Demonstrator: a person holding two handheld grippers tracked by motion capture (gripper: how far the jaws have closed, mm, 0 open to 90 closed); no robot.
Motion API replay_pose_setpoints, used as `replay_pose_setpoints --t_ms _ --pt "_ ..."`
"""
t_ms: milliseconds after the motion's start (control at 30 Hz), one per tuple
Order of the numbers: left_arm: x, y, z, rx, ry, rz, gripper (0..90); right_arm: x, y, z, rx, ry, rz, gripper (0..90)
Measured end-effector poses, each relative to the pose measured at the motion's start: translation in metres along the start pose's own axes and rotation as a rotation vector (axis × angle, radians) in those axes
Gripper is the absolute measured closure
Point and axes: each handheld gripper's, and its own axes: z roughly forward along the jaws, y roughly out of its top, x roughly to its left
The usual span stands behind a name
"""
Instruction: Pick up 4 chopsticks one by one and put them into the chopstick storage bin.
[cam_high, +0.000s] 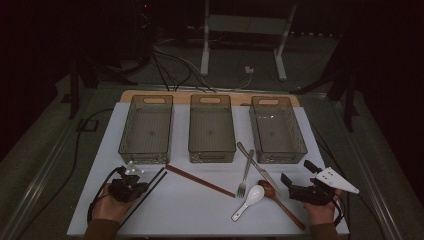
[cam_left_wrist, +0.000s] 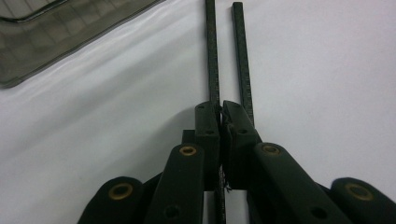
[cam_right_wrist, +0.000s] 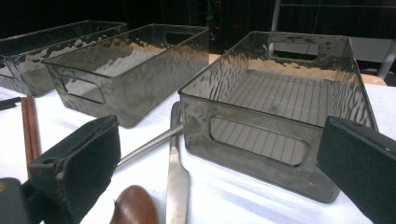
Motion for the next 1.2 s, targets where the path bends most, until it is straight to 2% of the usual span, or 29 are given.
replay_pose_setpoints --t_ms 133,200,300,600,900,1200 --pt "0.001 -0.002 -0.006 -0.005 0.022 0.008 87.8 0.000 0.000 0.000 -0.002 0.000 -0.002 0.0" --pt "0.001 -0.002 -0.008 -0.007 0.020 0.012 87.8 0.000 0.000 0.000 -0.002 0.000 -0.002 0.0" --pt "-0.001 -0.003 -0.017 -0.029 0.037 0.021 87.7 0.001 0.000 0.000 -0.002 0.000 -0.002 0.0" --pt "-0.004 0.006 -0.036 -0.088 0.038 0.037 87.7 0.000 0.000 0.000 -0.006 -0.002 0.001 0.0" --pt "0.003 0.017 -0.043 -0.137 0.047 0.015 87.7 0.000 0.000 0.000 -0.007 -0.004 0.002 0.0" --pt "0.017 0.035 -0.050 -0.189 0.057 -0.005 87.7 0.000 0.000 0.000 -0.007 -0.004 0.002 0.0"
